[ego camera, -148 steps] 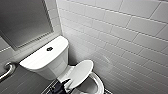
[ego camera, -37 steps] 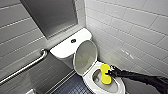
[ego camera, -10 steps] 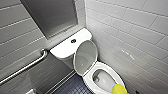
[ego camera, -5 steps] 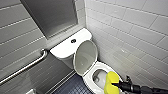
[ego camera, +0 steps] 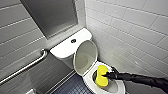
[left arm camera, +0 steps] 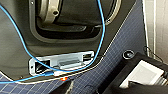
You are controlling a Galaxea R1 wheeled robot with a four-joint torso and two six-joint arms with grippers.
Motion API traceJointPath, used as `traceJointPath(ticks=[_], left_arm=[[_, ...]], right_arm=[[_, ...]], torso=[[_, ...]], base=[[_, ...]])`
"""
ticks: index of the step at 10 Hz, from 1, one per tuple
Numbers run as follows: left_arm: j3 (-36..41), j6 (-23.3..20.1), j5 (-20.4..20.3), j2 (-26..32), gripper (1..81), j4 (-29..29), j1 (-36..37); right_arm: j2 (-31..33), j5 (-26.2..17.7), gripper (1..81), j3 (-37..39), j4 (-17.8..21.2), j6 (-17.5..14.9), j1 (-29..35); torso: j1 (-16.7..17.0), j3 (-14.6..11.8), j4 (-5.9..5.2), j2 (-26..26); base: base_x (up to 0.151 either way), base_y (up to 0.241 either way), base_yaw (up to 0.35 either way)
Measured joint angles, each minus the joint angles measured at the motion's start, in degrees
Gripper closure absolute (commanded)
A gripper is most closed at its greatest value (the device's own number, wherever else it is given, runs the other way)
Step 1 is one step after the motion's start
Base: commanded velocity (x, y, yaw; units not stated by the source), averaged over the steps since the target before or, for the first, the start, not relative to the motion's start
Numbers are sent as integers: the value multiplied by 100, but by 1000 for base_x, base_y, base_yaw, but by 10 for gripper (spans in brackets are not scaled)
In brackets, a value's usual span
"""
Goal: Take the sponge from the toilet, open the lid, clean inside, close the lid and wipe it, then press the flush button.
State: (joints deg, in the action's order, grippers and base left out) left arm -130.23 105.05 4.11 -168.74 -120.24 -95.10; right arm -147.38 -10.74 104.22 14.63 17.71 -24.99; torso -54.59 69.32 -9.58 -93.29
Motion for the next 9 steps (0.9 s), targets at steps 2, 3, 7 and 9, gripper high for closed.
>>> traceJointPath(ticks=[2, 3, 7, 9], left_arm=[[-4, 0, 0, 0, 10, 1, 1], [-4, 2, 0, 0, 10, 0, 0], [-4, 7, -1, 7, 10, 1, 0], [-4, 9, -4, 61, 10, 0, -2]], right_arm=[[-573, -375, 811, 614, -188, 11, 168], [-780, -466, 811, 912, -293, 15, 236], [-1590, -911, 811, 2136, -967, 20, 344], [-1869, -933, 811, 2717, -1150, 17, 322]], torso=[[0, 0, 0, 0], [0, 0, 0, 0], [0, 0, 0, 0], [0, 0, 0, 0]], base=[[0, 0, 0], [0, 0, 0], [0, 0, 0], [0, 0, 0]])
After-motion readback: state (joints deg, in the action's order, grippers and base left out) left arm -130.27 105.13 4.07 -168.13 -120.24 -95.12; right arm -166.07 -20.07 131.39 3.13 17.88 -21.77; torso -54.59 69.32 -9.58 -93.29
